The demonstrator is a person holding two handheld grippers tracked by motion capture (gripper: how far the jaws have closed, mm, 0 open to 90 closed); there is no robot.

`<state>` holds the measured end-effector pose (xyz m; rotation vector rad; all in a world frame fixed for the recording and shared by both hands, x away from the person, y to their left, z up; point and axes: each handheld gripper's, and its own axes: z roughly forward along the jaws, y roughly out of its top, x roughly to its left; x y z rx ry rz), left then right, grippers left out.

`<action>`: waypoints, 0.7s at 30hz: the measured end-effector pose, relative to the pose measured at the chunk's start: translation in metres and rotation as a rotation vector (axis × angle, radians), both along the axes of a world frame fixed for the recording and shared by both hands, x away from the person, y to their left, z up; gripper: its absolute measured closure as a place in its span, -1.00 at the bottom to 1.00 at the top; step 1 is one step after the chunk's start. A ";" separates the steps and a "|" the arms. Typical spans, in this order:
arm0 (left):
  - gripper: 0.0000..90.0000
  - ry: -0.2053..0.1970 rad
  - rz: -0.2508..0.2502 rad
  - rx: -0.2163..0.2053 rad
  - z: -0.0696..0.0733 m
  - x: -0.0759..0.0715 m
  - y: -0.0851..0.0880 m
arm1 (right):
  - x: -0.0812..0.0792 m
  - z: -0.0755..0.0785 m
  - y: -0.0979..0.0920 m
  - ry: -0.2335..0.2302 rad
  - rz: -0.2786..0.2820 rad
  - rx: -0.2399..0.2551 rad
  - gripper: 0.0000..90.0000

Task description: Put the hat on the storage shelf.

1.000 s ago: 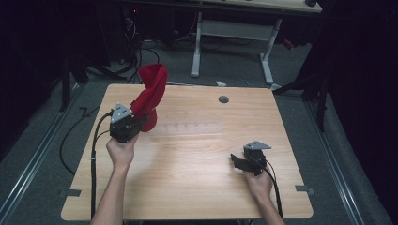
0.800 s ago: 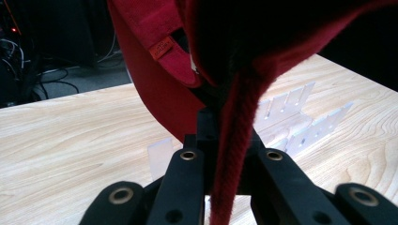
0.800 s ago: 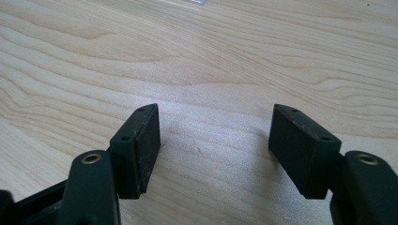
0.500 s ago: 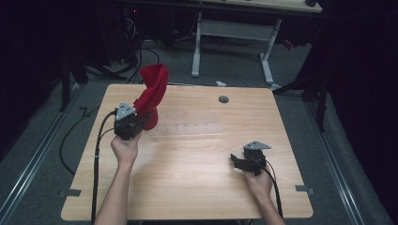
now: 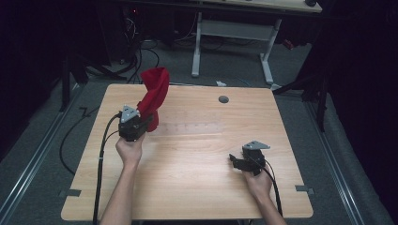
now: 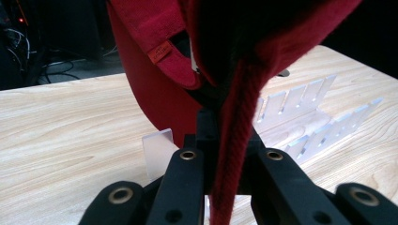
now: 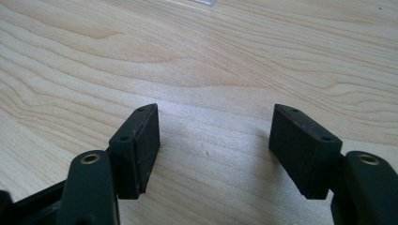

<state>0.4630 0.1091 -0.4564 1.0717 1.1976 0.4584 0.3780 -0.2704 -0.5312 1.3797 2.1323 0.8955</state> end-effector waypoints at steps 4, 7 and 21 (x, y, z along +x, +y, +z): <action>0.88 0.014 0.002 -0.026 -0.008 0.002 0.001 | 0.000 0.000 0.000 -0.001 -0.001 0.000 -0.24; 0.88 0.011 0.000 -0.048 -0.013 0.002 0.004 | 0.000 0.000 0.000 -0.001 0.000 0.000 -0.25; 0.75 0.061 -0.042 -0.054 -0.026 -0.013 0.007 | 0.000 0.000 0.001 0.001 -0.002 0.001 -0.25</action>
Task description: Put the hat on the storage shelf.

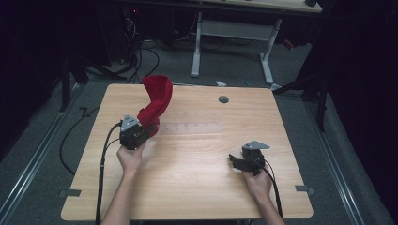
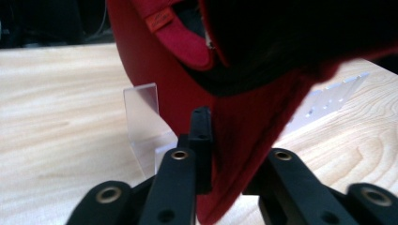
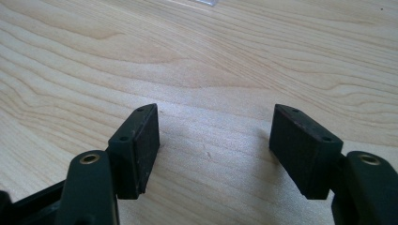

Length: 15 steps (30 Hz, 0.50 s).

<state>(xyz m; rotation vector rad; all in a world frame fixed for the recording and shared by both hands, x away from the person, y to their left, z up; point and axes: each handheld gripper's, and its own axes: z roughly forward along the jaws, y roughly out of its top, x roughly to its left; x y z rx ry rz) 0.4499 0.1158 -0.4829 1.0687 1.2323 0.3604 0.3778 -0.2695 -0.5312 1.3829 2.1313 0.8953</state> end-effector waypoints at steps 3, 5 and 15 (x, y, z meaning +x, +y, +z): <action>0.56 0.021 0.010 0.002 0.000 -0.002 0.002 | 0.000 0.000 0.000 0.000 0.002 0.000 -0.25; 0.35 0.035 0.018 0.001 0.002 -0.005 0.004 | 0.000 0.000 0.000 0.000 0.002 0.000 -0.25; -0.18 0.058 0.032 0.122 0.001 -0.019 0.006 | 0.000 0.000 0.000 0.000 0.003 0.000 -0.26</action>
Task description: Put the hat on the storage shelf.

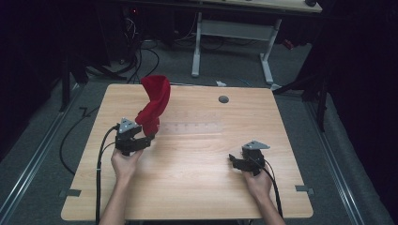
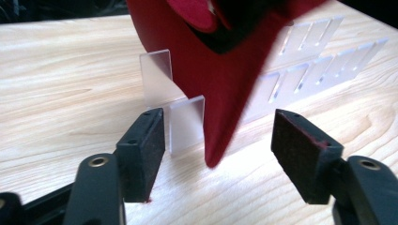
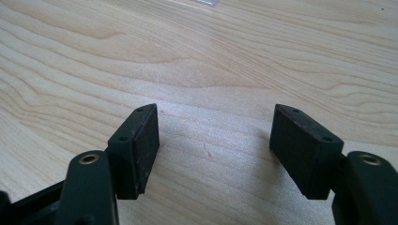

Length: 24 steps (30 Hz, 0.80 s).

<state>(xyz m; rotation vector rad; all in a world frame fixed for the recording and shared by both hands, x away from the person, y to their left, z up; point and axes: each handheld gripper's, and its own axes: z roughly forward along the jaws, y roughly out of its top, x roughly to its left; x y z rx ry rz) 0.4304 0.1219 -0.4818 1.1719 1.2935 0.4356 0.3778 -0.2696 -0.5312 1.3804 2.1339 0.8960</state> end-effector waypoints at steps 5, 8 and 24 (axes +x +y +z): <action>-0.16 -0.001 0.007 0.038 0.002 -0.011 0.004 | 0.000 0.000 0.000 0.000 0.002 0.000 -0.26; -0.16 0.011 -0.002 0.048 0.004 -0.016 0.007 | 0.000 0.000 0.000 0.000 0.003 0.000 -0.26; -0.16 0.010 0.000 0.017 -0.002 -0.050 0.013 | 0.001 0.000 0.000 -0.001 0.008 0.000 -0.26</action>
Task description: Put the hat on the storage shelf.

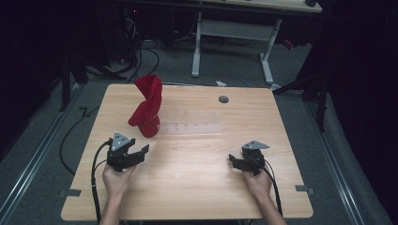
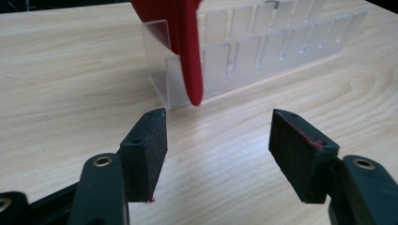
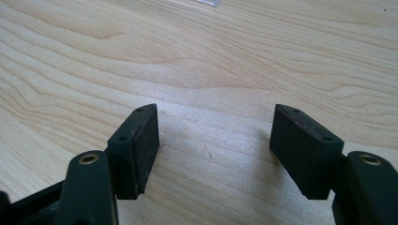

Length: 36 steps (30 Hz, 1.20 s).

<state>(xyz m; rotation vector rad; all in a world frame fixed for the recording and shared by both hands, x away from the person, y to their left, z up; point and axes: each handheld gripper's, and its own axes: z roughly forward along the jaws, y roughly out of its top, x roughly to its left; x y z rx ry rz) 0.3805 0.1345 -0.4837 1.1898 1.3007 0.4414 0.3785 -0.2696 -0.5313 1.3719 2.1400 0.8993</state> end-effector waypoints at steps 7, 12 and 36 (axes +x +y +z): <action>-0.17 -0.003 -0.045 -0.007 -0.001 -0.012 -0.009 | 0.000 0.000 0.000 0.000 0.000 0.000 -0.26; -0.15 0.012 -0.086 -0.017 -0.006 -0.017 -0.022 | 0.000 0.000 0.000 0.000 0.001 0.000 -0.26; -0.14 0.040 -0.210 0.074 -0.033 -0.017 -0.072 | 0.000 0.000 0.000 0.000 0.006 0.000 -0.26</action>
